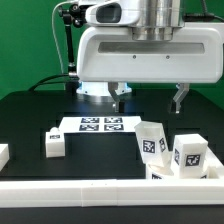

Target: Assemble stool

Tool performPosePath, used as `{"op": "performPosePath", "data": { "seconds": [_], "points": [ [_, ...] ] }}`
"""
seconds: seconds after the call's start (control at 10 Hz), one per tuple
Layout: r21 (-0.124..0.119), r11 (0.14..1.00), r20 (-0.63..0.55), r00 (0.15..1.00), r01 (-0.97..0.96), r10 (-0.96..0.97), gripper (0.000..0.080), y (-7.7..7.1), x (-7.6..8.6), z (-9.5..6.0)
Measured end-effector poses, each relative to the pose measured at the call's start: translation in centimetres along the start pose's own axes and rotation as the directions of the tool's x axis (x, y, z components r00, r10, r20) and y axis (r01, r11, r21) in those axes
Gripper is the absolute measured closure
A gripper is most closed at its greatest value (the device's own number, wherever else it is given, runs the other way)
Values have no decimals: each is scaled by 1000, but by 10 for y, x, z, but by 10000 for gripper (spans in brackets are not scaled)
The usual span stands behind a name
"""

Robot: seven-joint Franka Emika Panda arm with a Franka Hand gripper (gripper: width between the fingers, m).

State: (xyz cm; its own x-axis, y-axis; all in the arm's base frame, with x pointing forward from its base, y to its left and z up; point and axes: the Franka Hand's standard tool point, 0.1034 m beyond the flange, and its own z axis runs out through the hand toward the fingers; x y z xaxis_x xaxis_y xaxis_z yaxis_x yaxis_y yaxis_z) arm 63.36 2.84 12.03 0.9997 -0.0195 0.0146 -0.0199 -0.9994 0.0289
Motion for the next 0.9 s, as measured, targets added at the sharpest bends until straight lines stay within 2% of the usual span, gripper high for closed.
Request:
{"op": "performPosePath", "data": {
  "seconds": [0.2, 0.3, 0.4, 0.5, 0.7, 0.8, 0.9],
  "points": [
    [3, 1000, 3, 1000, 3, -3, 151, 4, -1, -1],
    [18, 1000, 11, 1000, 5, -5, 151, 24, -6, -7],
    [35, 999, 11, 1000, 9, -10, 151, 53, -14, -13],
    [31, 999, 14, 1000, 5, -6, 151, 75, -19, -14],
    [22, 1000, 27, 1000, 9, -10, 151, 114, -33, -2],
    [17, 1000, 27, 1000, -1, 1, 151, 123, -37, 5],
    [17, 1000, 24, 1000, 4, -4, 151, 120, -36, 3]
  ]
}}
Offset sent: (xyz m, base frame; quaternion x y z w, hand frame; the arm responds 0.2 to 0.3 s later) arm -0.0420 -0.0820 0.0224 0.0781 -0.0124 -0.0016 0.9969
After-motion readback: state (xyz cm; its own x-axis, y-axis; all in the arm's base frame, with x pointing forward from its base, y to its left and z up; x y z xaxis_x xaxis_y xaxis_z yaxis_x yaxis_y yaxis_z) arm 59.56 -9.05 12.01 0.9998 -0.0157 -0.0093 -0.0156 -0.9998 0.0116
